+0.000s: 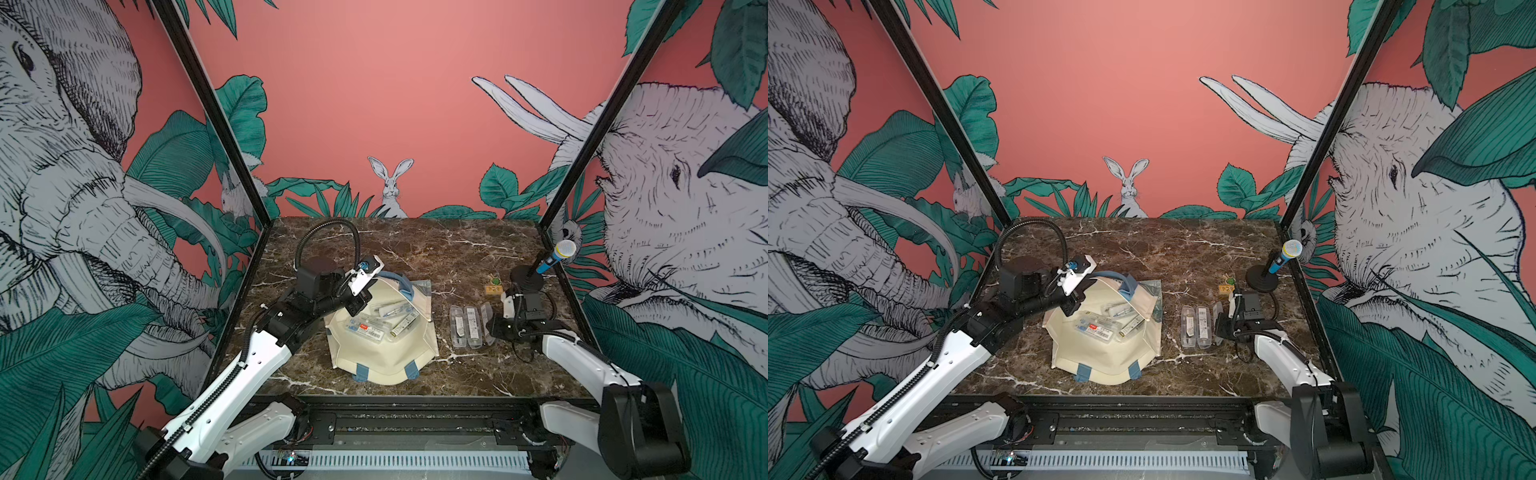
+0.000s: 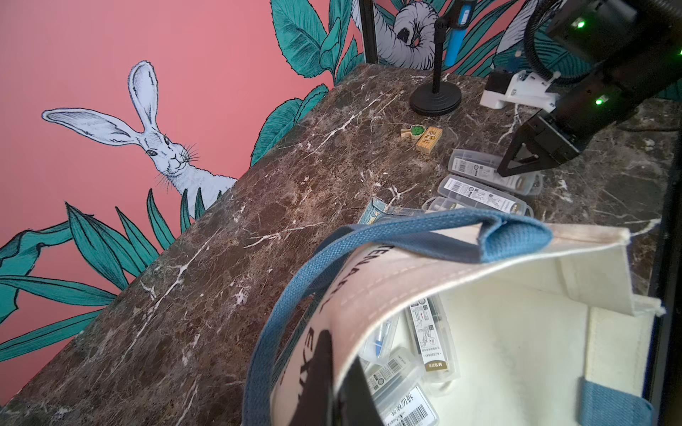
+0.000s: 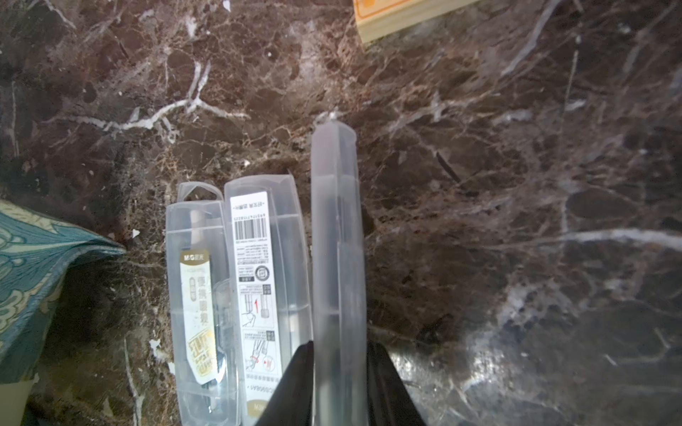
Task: Take out the compass set from the canvas bag
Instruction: Place the compass set at the center of the board.
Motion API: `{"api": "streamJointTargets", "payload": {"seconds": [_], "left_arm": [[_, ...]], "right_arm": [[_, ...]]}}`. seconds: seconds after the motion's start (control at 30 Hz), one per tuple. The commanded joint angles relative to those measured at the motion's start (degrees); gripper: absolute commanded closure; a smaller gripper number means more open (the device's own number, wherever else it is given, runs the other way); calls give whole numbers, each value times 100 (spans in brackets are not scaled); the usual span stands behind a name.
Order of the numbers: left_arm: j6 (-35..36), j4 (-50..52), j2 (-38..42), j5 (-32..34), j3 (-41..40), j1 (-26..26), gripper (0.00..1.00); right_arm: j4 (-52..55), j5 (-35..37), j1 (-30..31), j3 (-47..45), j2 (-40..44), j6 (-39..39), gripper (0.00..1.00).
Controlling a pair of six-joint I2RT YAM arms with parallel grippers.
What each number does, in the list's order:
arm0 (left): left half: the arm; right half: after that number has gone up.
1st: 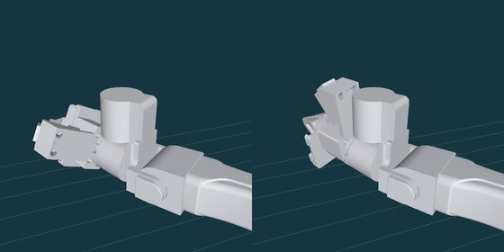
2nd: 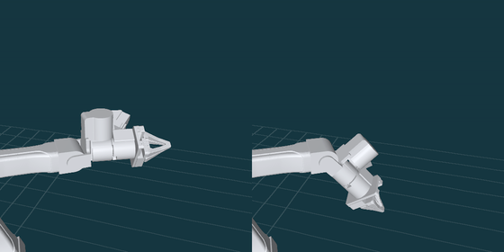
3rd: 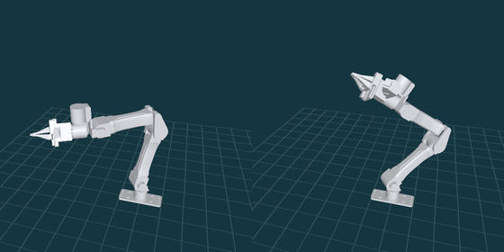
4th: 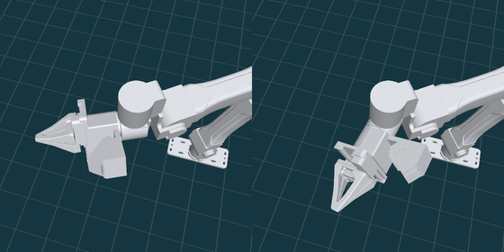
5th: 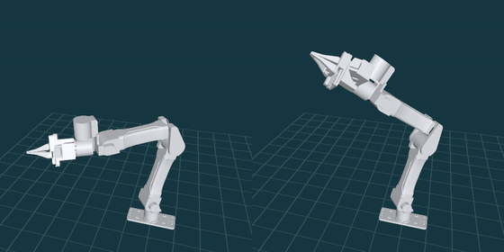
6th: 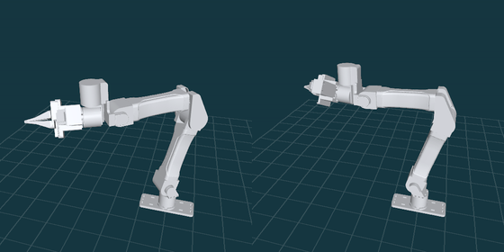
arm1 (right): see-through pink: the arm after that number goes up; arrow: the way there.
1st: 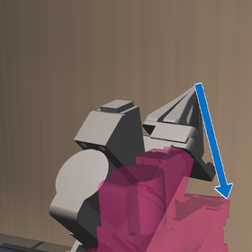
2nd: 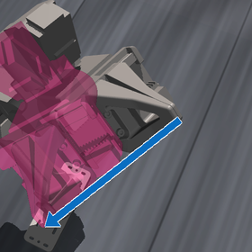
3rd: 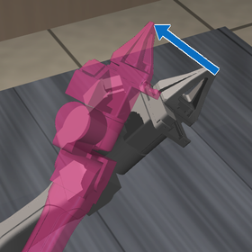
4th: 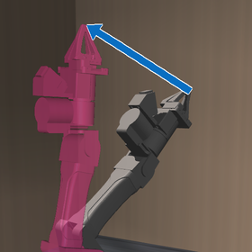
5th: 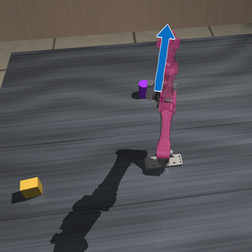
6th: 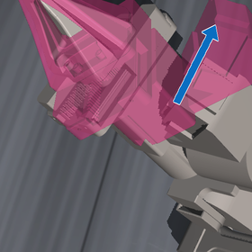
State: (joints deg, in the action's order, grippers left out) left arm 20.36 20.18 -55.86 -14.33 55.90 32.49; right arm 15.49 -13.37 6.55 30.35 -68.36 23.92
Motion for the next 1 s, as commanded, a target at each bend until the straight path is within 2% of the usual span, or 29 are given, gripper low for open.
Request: {"api": "streamJointTargets", "payload": {"seconds": [0.0,0.27,0.63,0.97], "left_arm": [[-32,-392,108,-149,122,10,100],[-44,-403,180,-149,67,12,100],[-59,-479,189,-184,15,10,100],[-111,-524,154,-255,-5,20,100]], "right_arm": [[-195,-161,-32,-7,-131,-50,70],[-130,-80,-75,-39,-18,1,66],[93,343,-158,179,-121,86,46],[-20,414,-226,445,-617,-28,37]]}}
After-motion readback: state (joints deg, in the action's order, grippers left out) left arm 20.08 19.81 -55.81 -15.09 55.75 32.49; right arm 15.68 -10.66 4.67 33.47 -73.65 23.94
